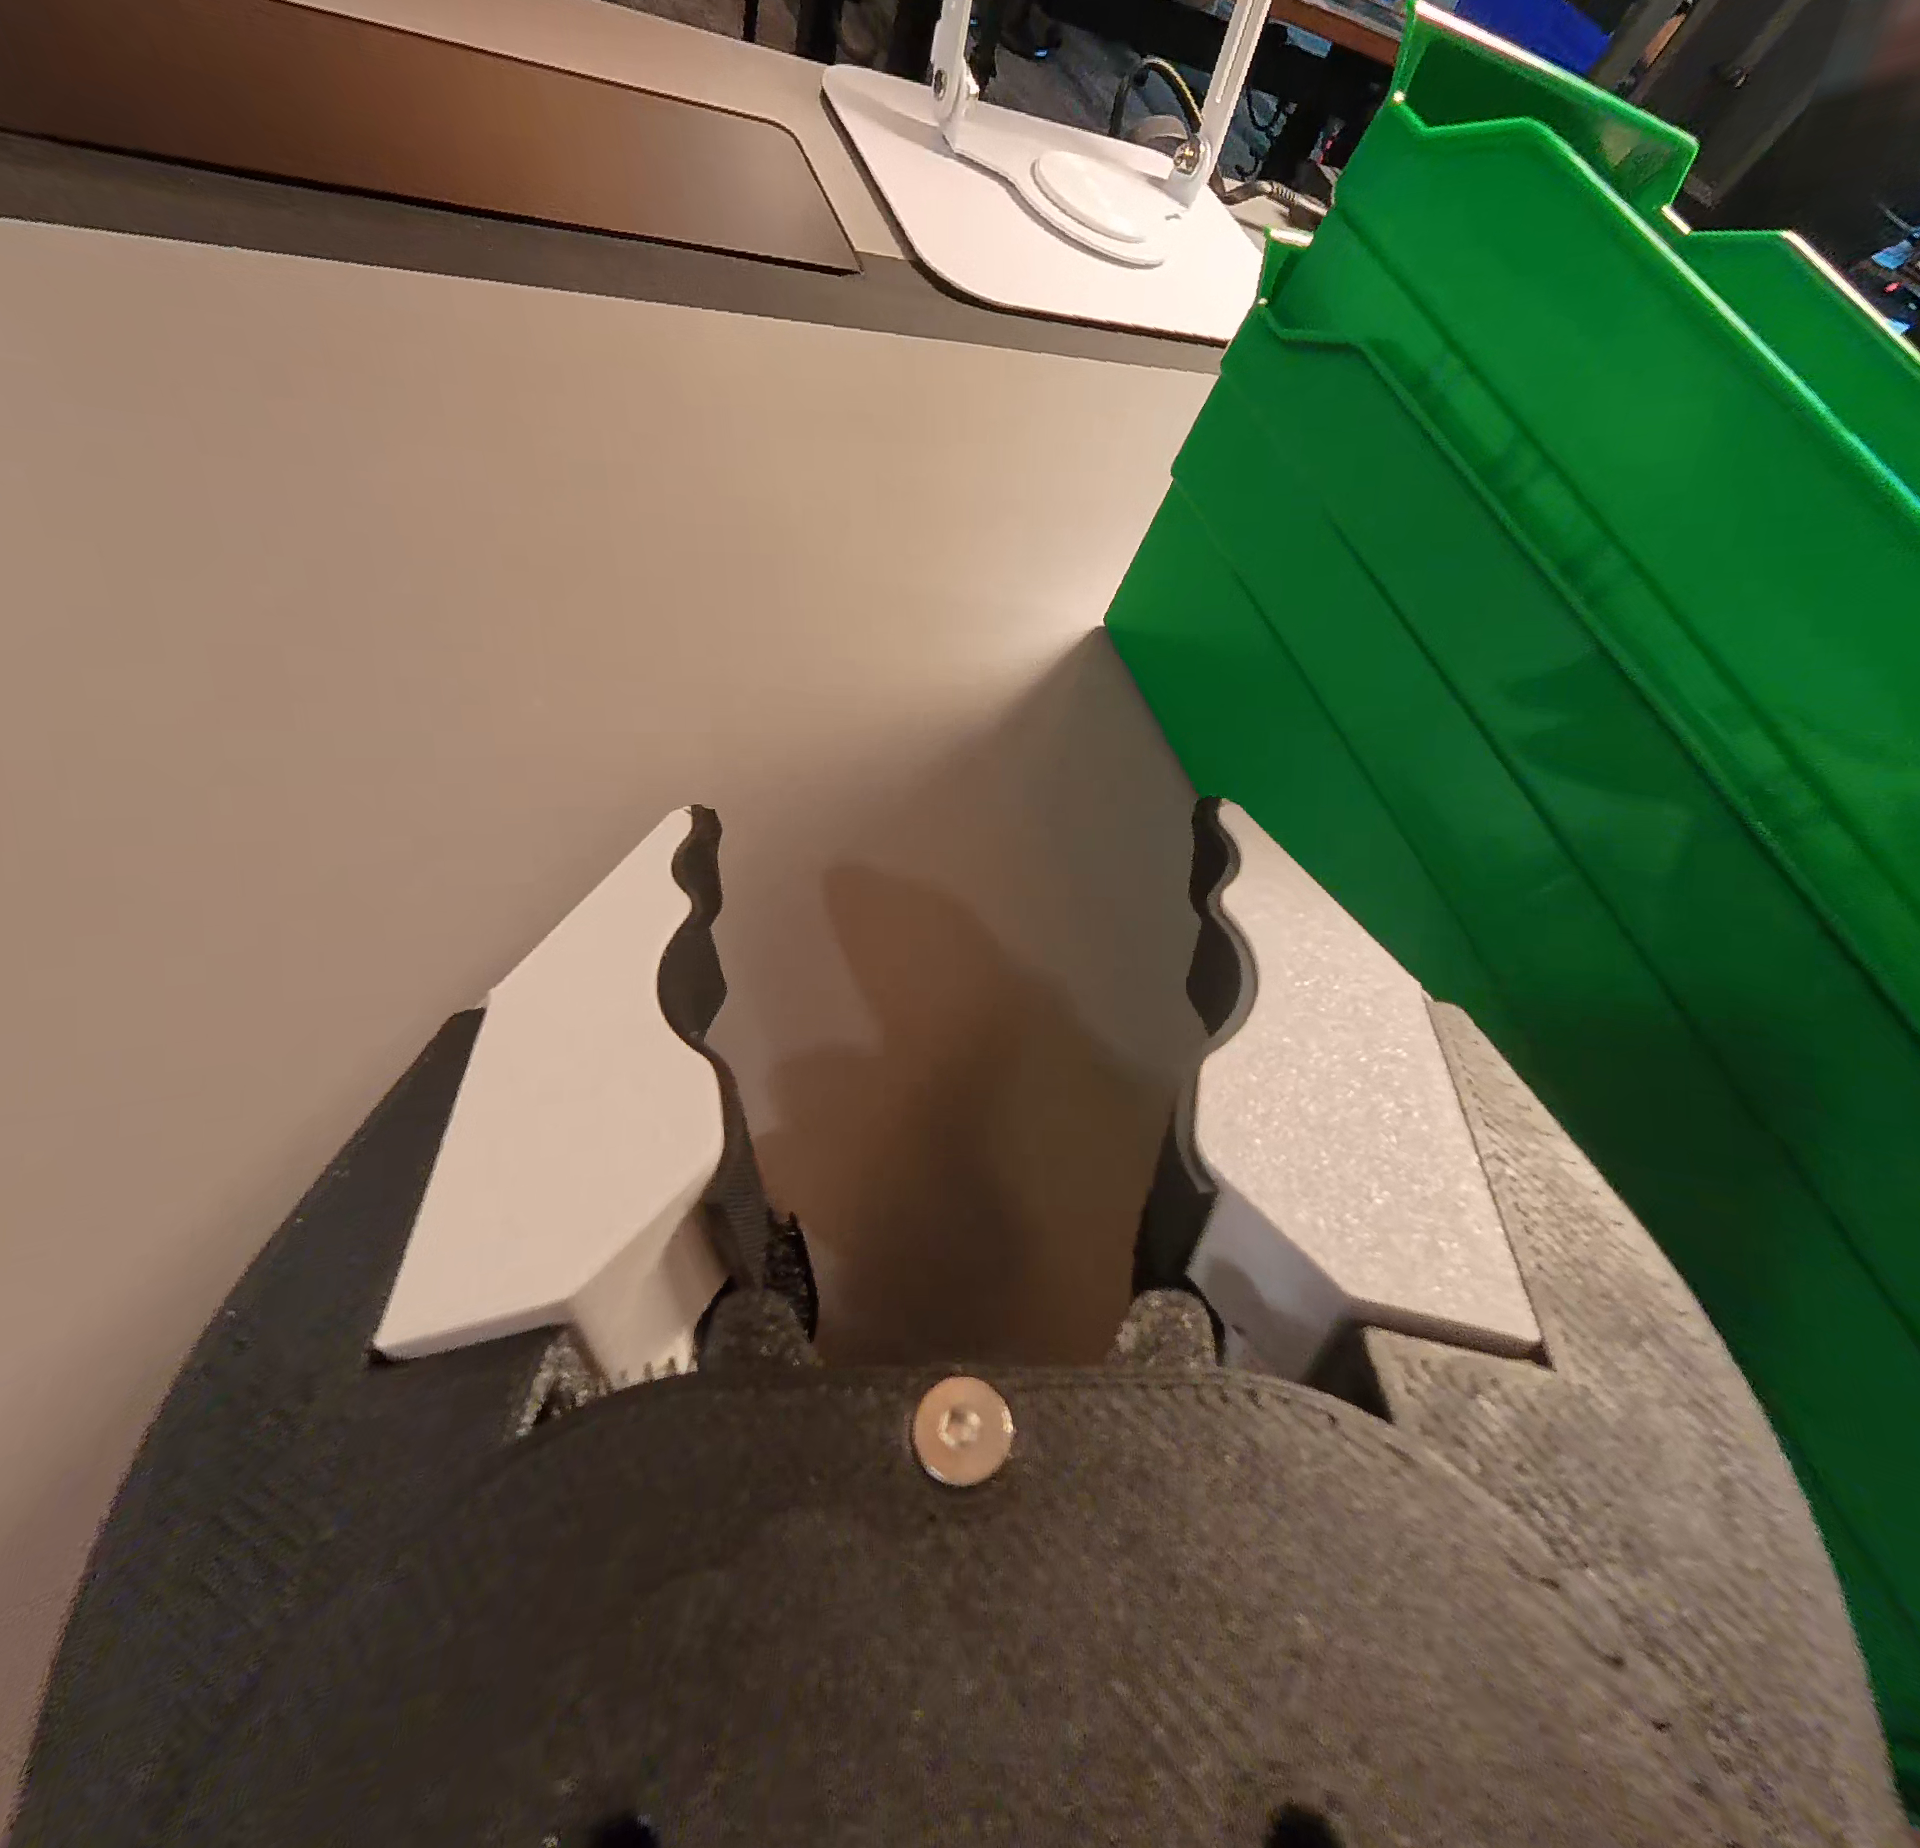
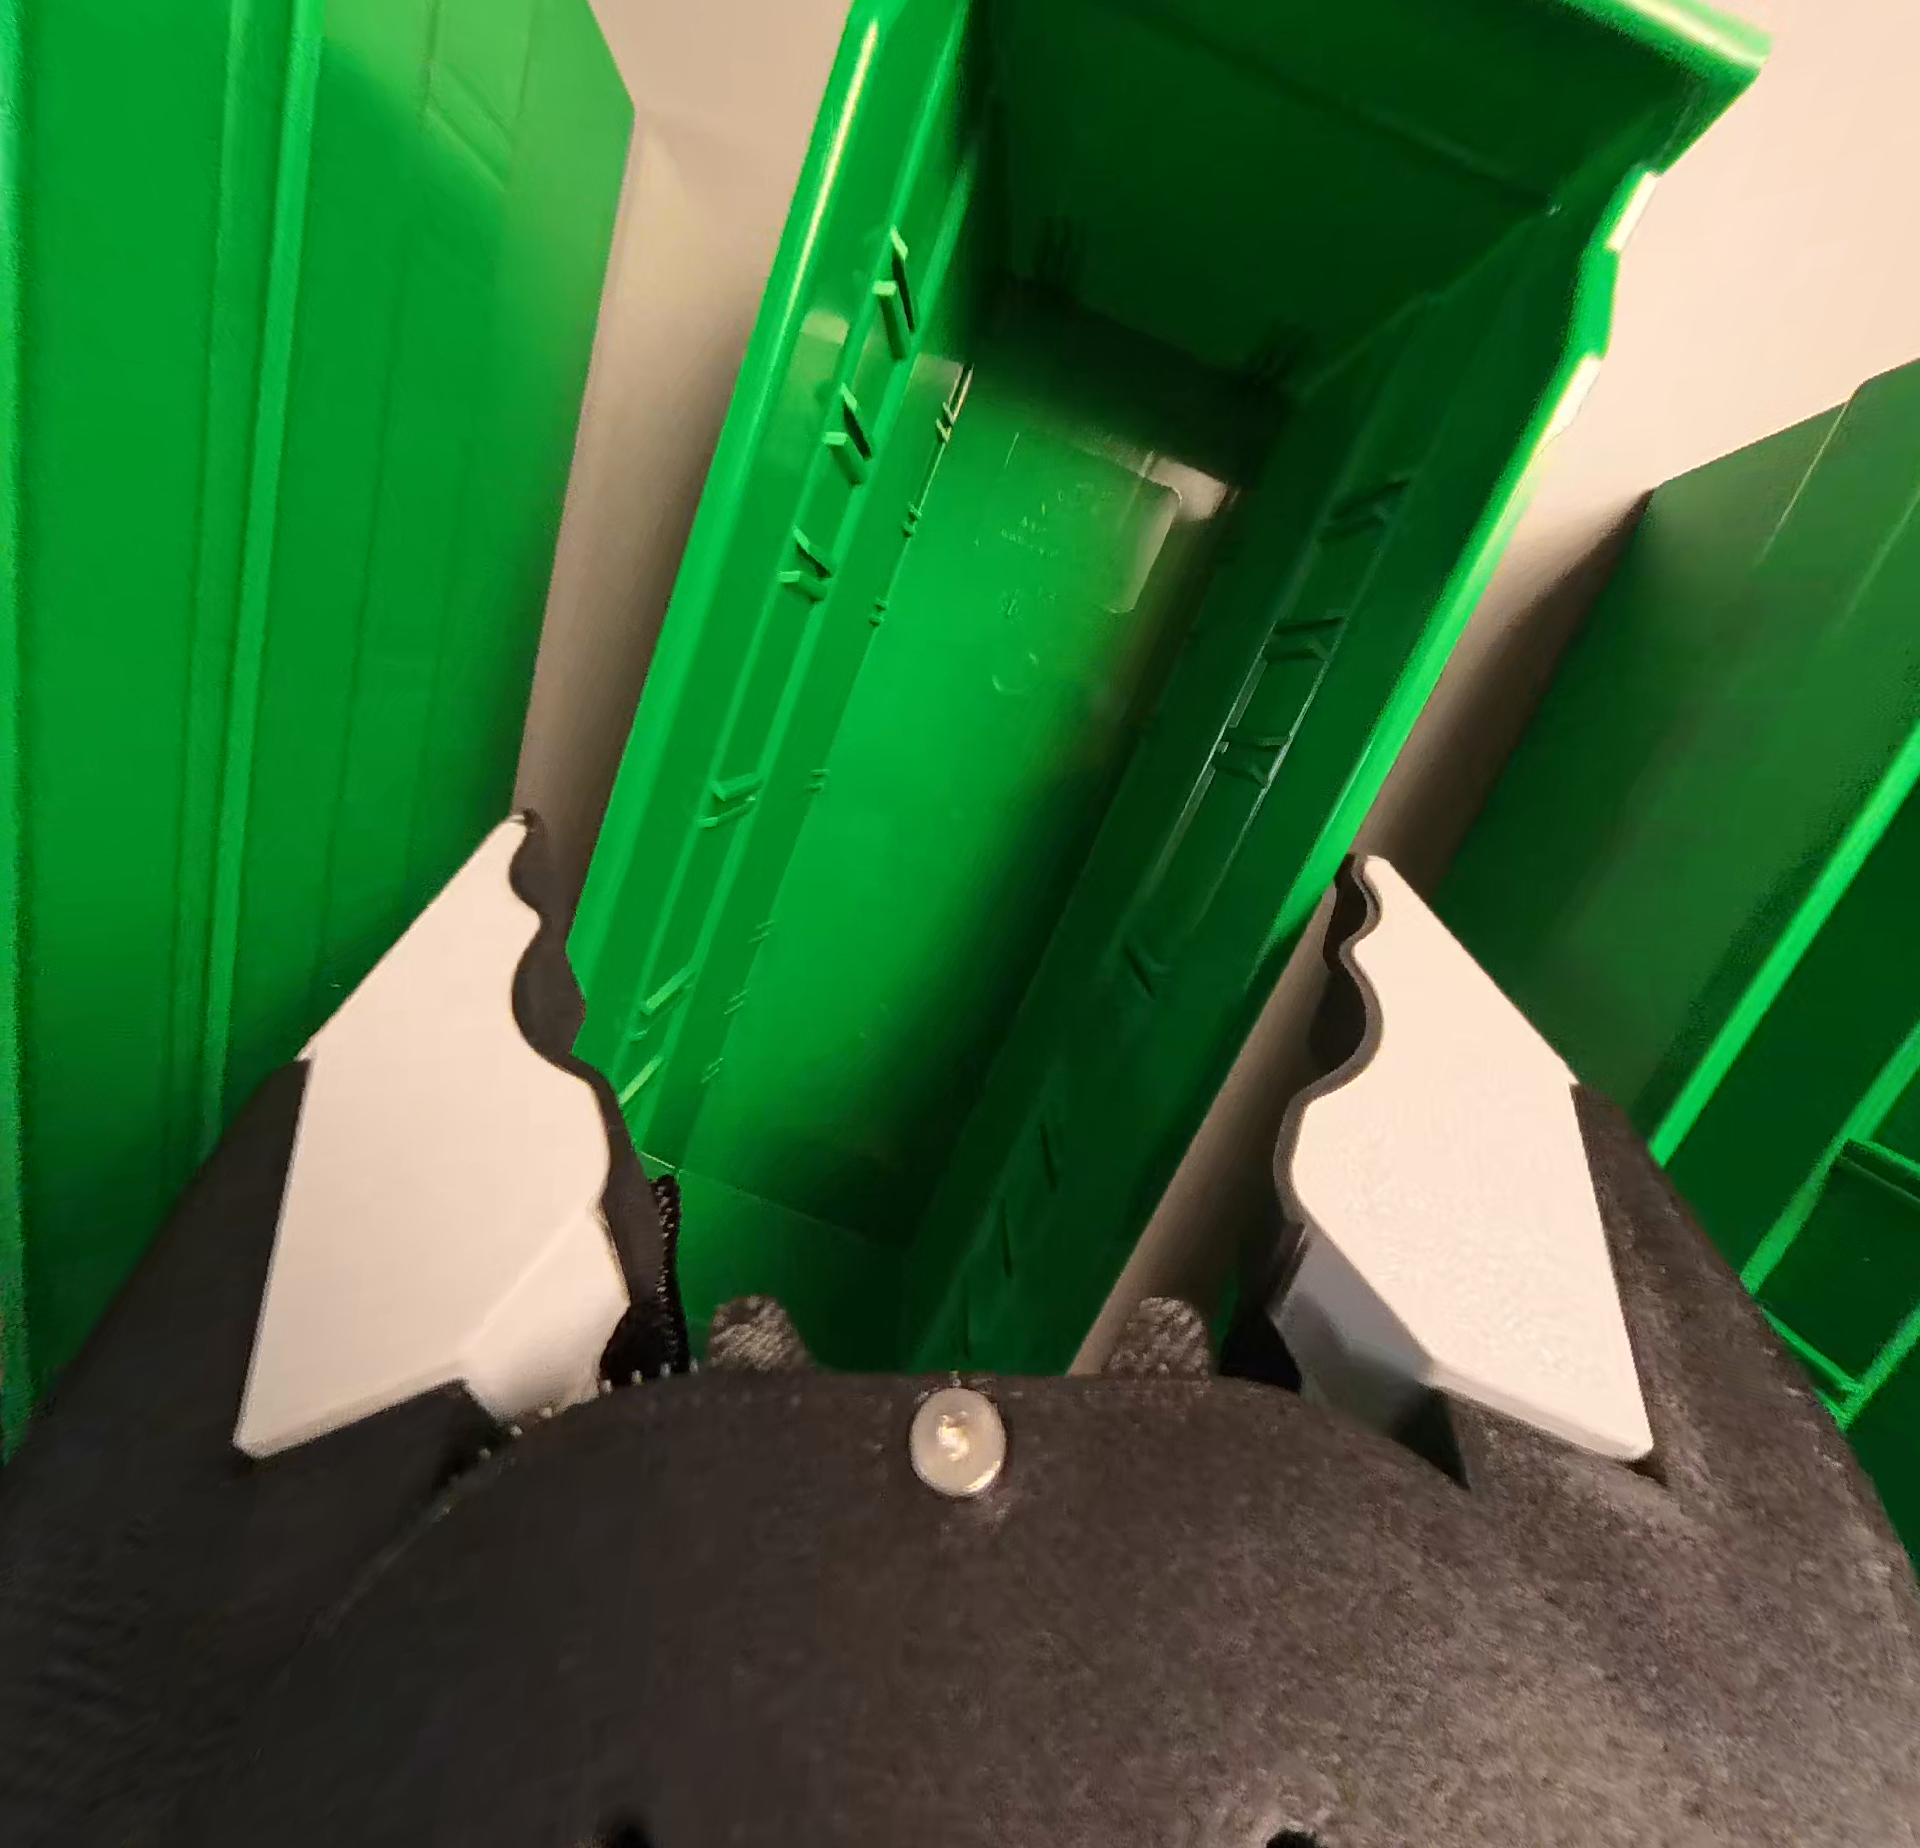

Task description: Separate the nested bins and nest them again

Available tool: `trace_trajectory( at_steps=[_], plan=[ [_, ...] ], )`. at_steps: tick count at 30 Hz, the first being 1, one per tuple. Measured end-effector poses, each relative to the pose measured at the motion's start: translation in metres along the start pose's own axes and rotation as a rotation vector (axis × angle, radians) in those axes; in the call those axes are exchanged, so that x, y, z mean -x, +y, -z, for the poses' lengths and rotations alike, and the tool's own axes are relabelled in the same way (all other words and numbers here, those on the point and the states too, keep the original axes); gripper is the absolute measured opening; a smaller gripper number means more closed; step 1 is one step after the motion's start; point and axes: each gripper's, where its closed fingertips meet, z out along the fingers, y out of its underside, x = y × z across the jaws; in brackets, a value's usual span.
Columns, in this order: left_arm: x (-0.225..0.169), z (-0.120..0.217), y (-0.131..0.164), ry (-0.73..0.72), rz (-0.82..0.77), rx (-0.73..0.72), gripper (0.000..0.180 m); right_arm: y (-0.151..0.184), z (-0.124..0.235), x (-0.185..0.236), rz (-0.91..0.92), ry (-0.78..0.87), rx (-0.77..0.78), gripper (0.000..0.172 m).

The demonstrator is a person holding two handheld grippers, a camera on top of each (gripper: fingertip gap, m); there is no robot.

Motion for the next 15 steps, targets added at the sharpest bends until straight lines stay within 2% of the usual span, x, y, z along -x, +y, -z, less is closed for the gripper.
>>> trace_trajectory(
  at_steps=[12,15],
  plan=[
    [-0.003,0.001,0.001,0.009,-0.008,0.003,0.087,0.018,-0.007,0.006,-0.045,-0.041,0.033,0.143],
    [-0.003,0.001,0.001,0.010,-0.007,0.002,0.087,0.017,-0.006,0.006,-0.042,-0.052,0.031,0.135]
  ],
)
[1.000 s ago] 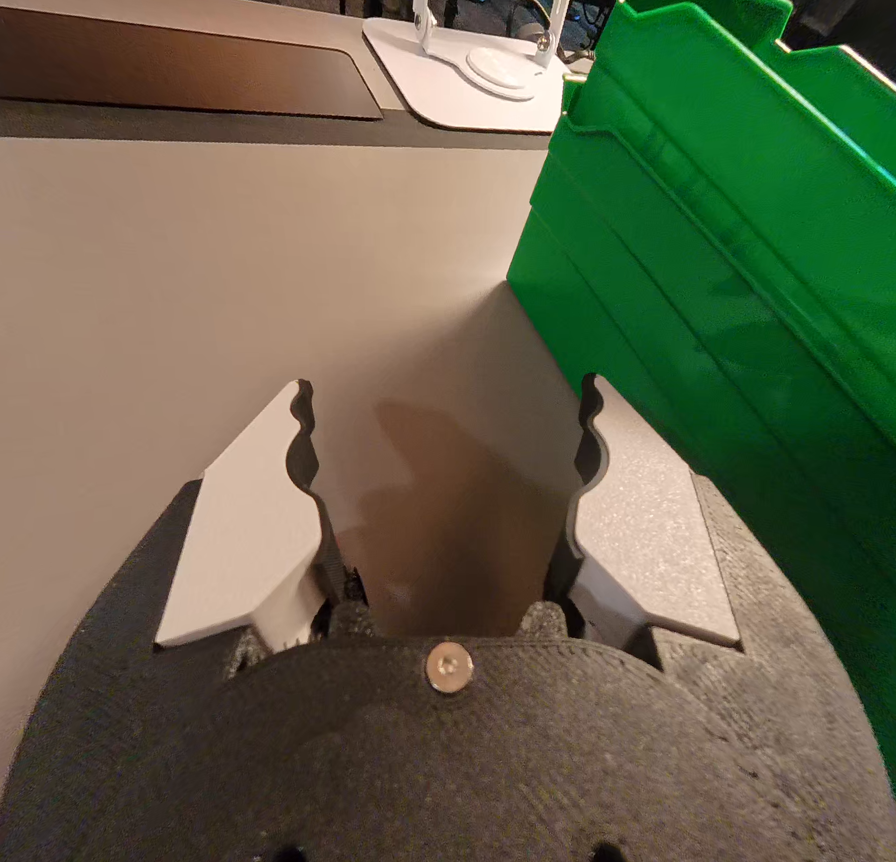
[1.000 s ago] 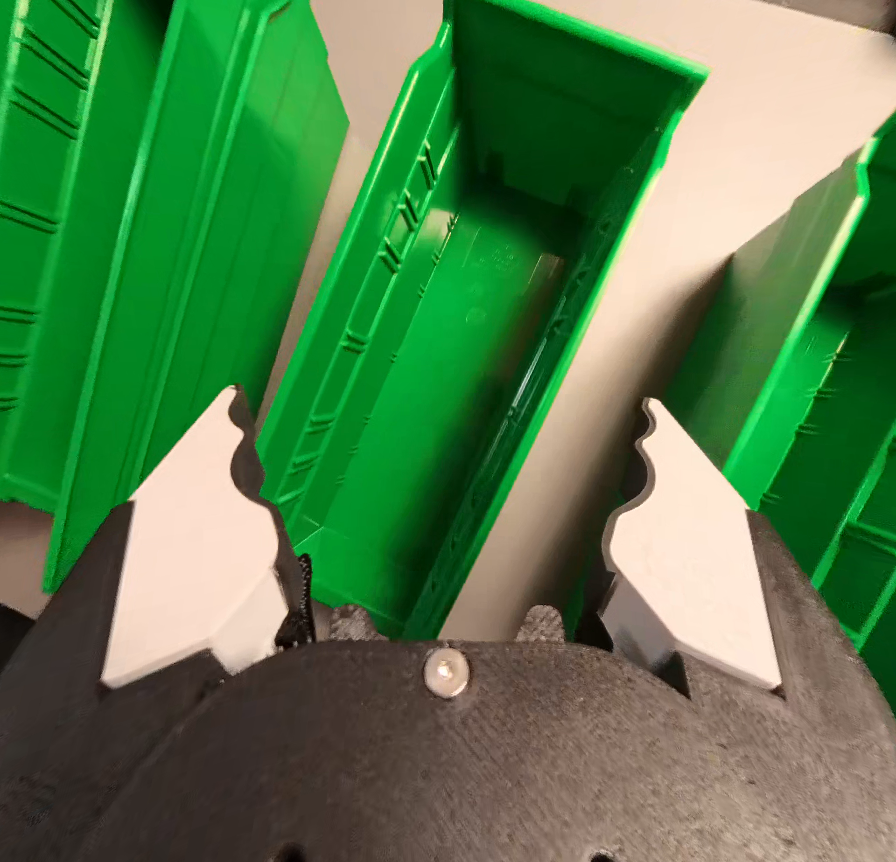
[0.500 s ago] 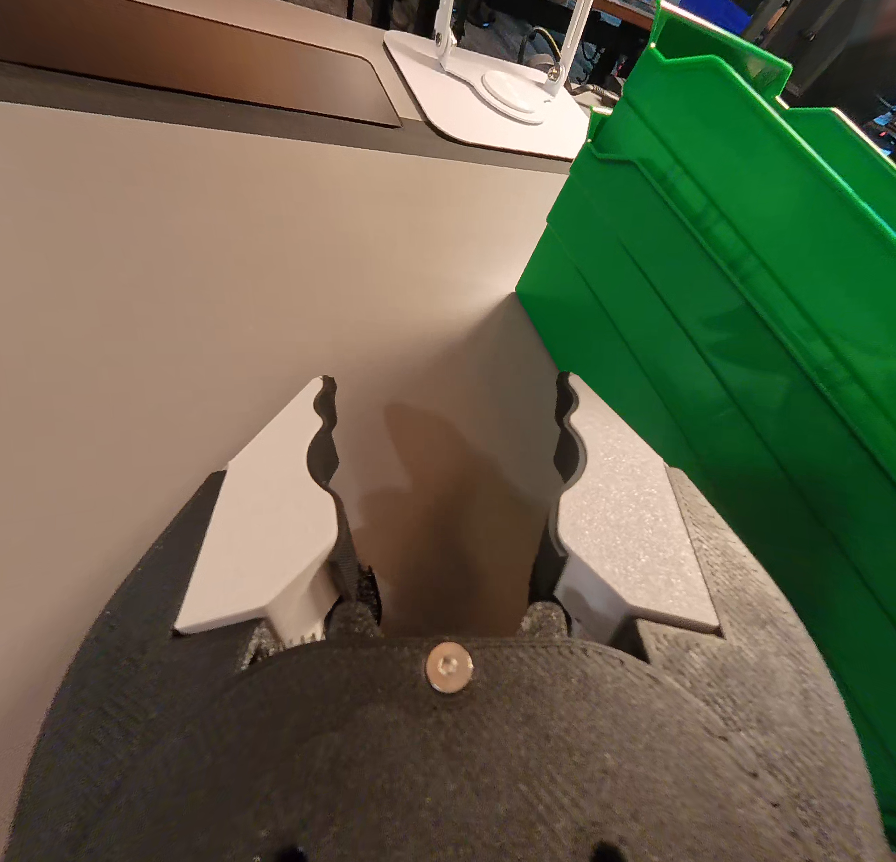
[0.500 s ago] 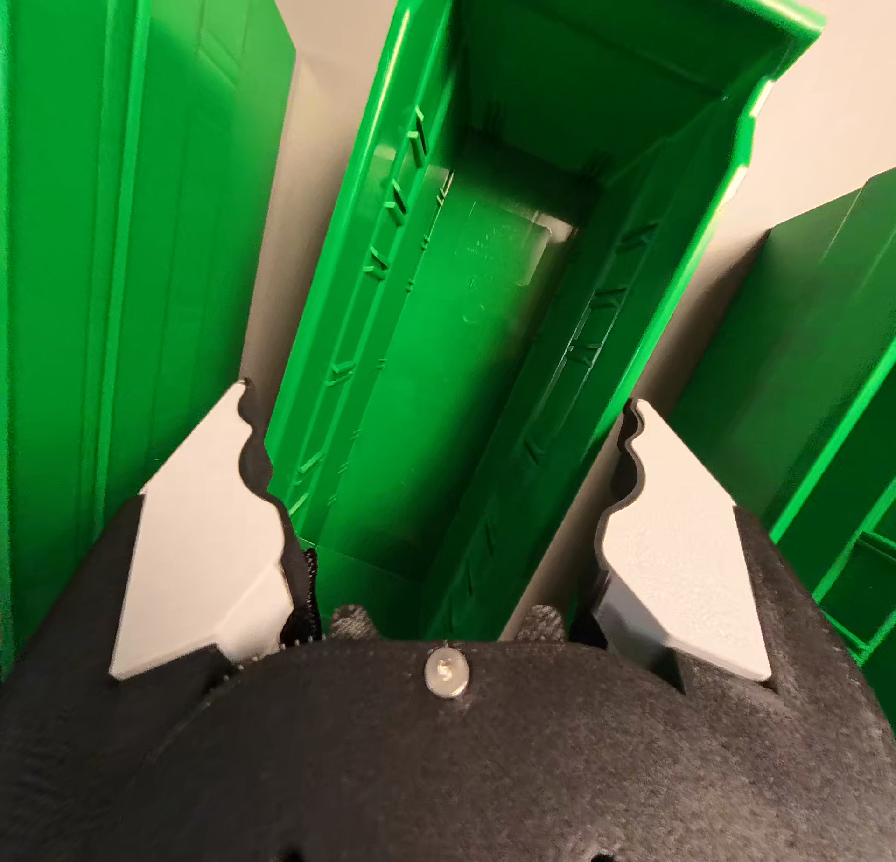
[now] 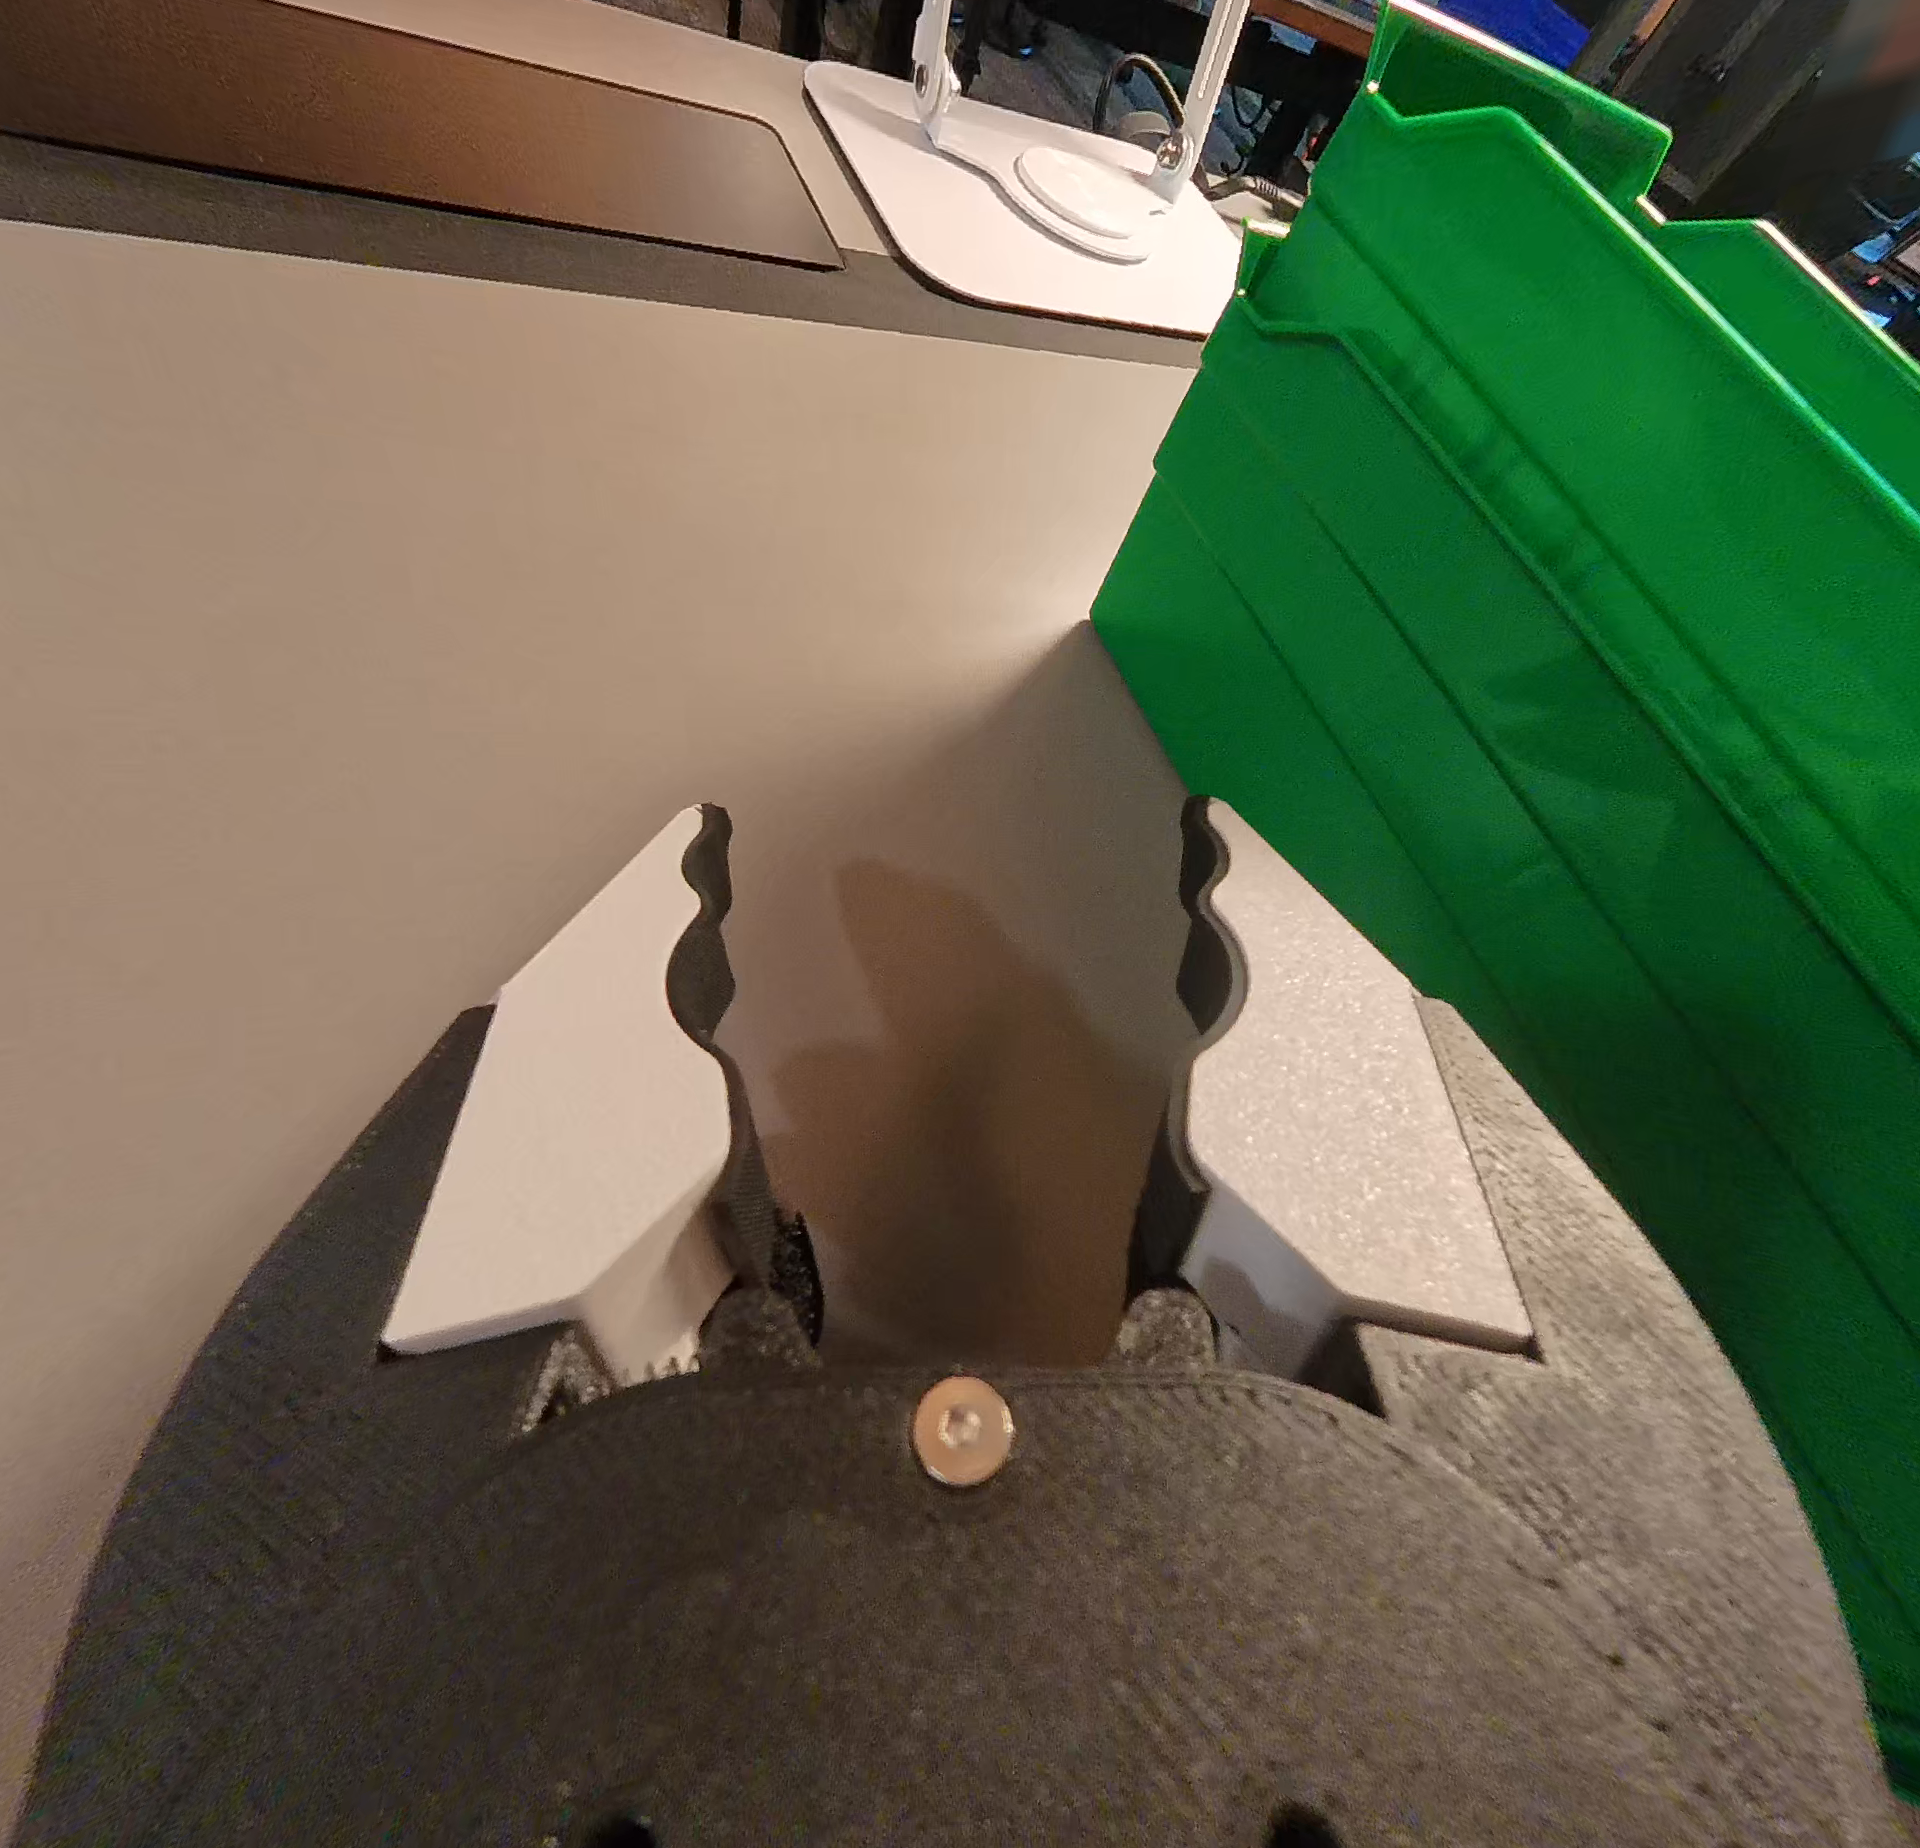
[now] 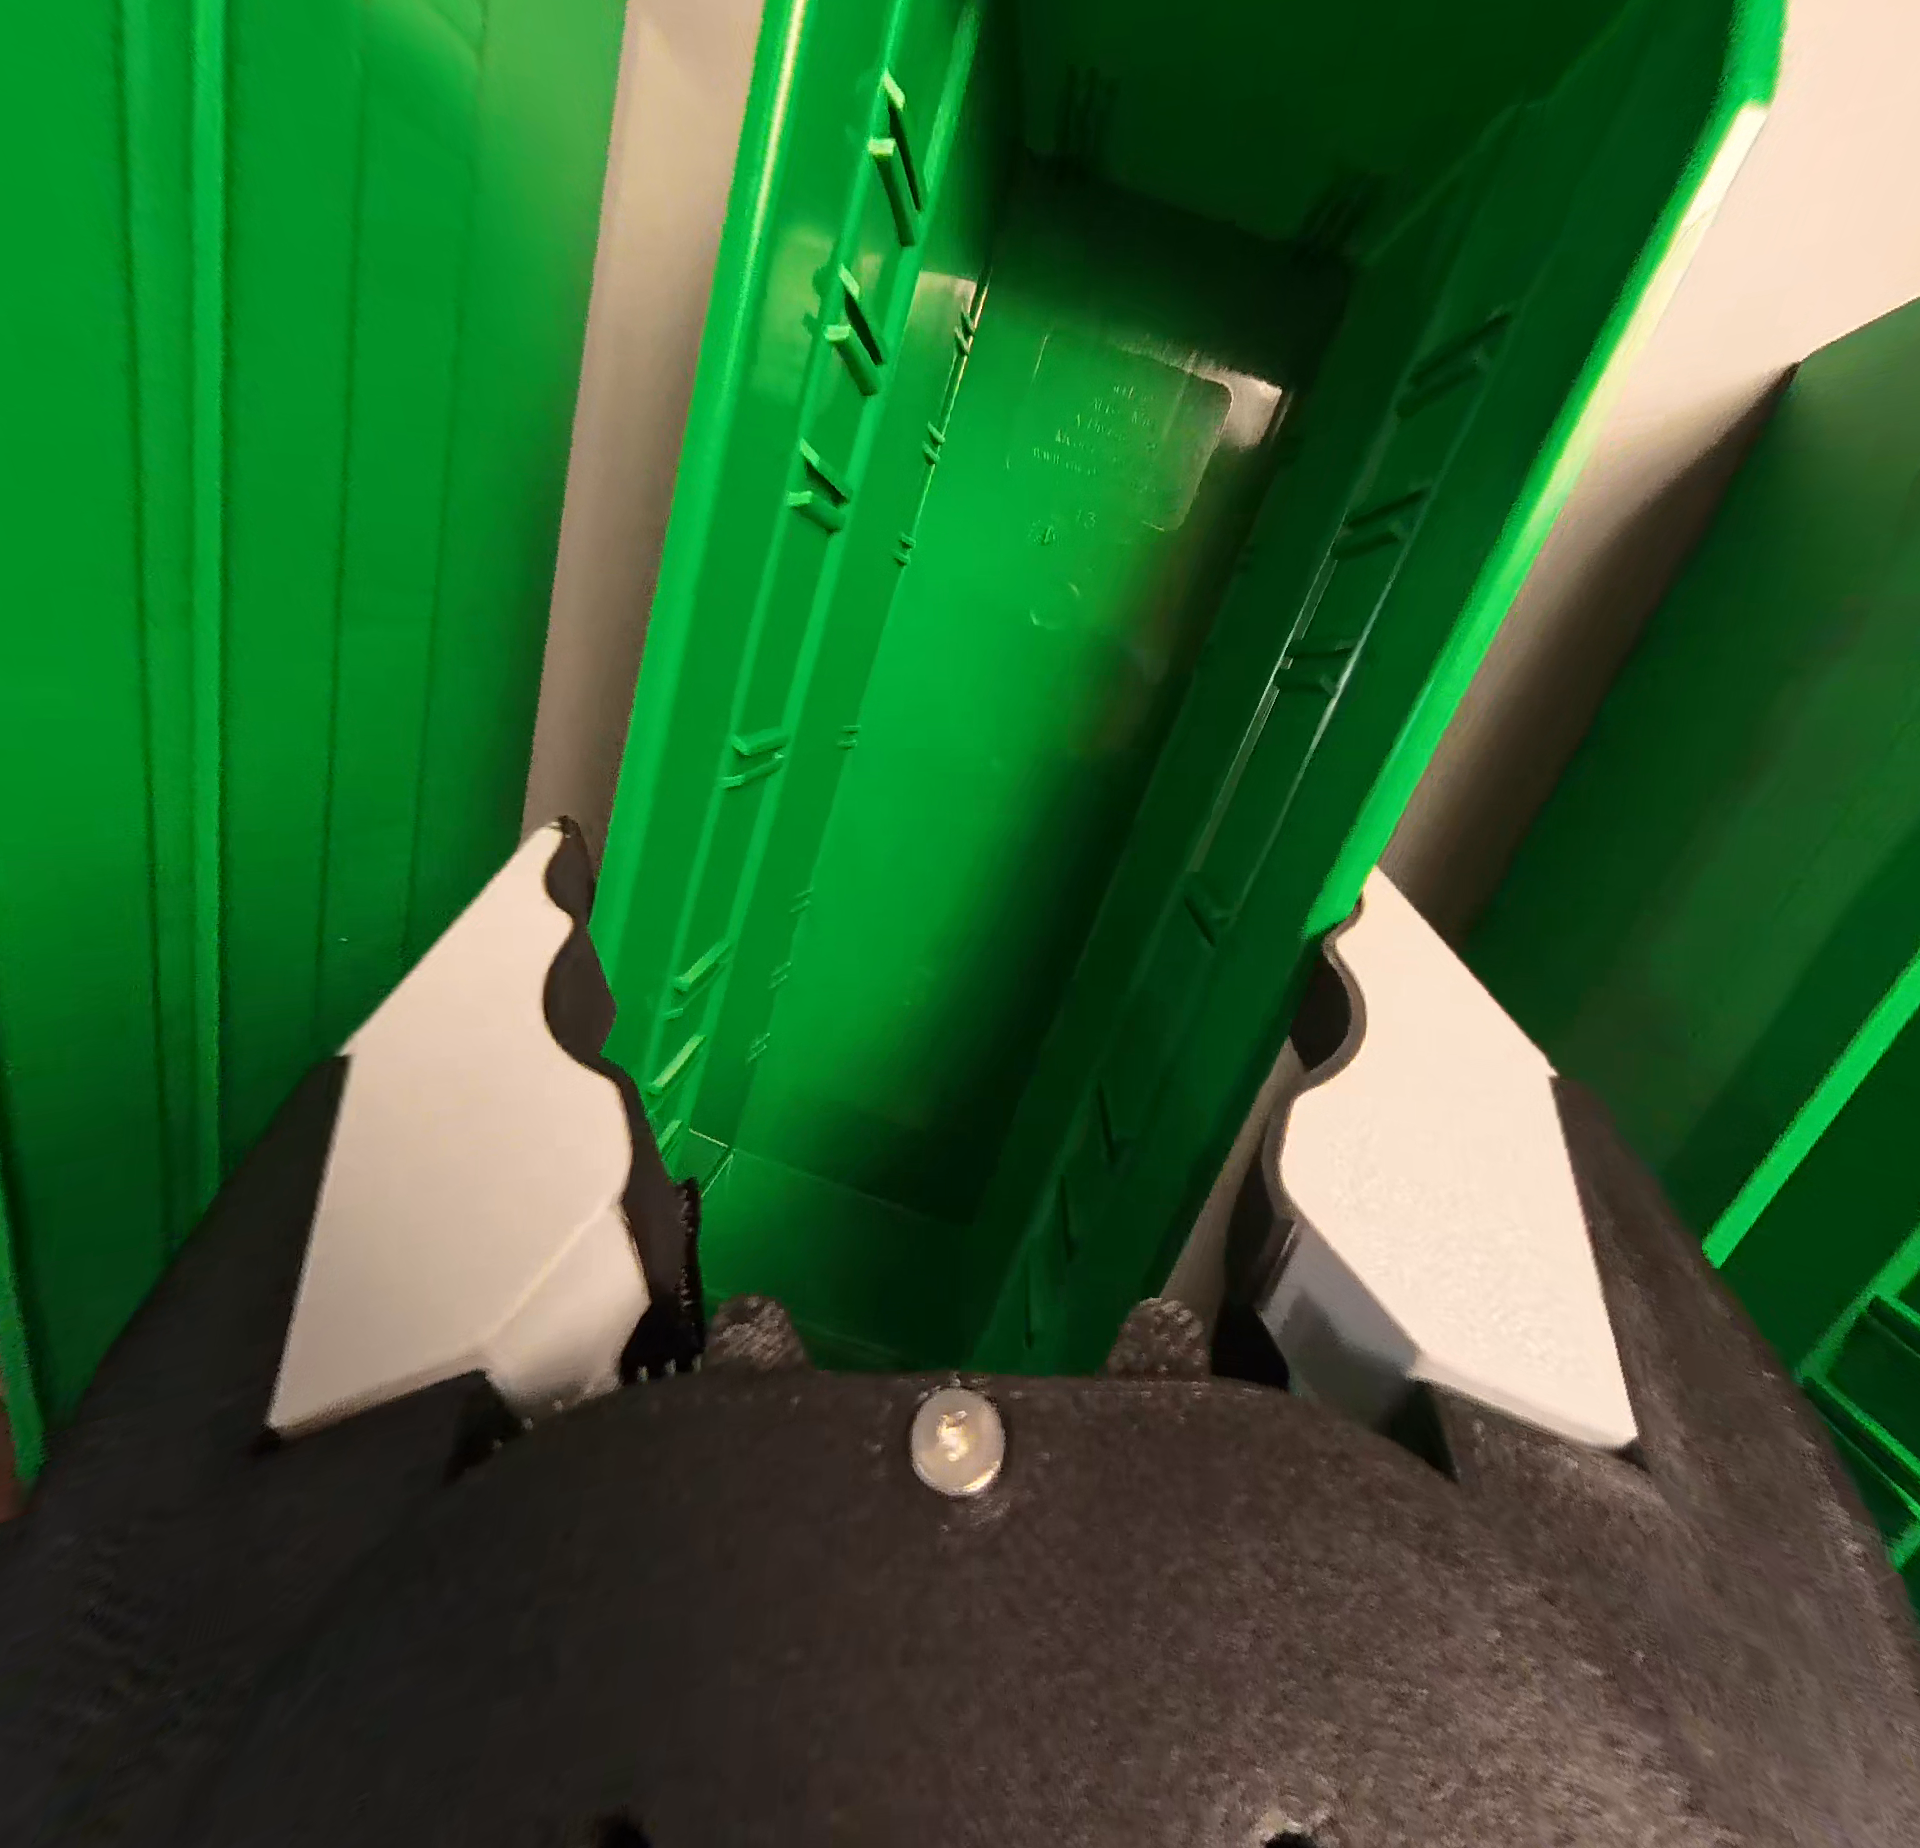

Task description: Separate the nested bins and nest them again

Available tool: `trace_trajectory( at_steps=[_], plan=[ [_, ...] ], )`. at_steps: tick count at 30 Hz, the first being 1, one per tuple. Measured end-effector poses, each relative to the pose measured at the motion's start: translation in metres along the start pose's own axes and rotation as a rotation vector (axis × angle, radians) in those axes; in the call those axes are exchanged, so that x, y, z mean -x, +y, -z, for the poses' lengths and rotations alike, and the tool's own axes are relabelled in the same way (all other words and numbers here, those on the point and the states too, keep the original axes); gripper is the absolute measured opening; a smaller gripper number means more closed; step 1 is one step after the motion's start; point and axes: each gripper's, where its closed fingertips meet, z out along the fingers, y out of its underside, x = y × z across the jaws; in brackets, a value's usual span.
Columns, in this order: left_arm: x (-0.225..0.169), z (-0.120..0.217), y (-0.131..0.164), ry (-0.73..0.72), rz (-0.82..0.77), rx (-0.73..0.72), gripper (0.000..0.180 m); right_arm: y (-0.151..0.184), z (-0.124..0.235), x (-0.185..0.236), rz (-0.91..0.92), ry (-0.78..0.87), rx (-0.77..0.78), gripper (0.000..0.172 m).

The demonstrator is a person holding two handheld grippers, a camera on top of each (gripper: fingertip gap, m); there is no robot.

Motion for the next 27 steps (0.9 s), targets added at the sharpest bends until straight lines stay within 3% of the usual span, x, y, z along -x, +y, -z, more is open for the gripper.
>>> trace_trajectory(
  at_steps=[6,15,23,27],
  plan=[
    [0.000,0.001,0.000,0.005,0.007,-0.004,0.087,-0.004,0.003,0.001,0.018,-0.004,-0.015,0.114],
    [0.000,0.001,-0.001,0.012,0.018,-0.009,0.087,-0.004,0.018,0.009,0.032,-0.047,-0.016,0.110],
    [0.001,0.001,-0.001,0.018,0.029,-0.009,0.087,-0.044,0.103,0.023,0.032,-0.085,-0.164,0.111],
    [0.001,0.001,-0.001,0.016,0.025,-0.006,0.087,-0.071,0.155,0.056,0.053,-0.123,-0.257,0.111]
  ],
)
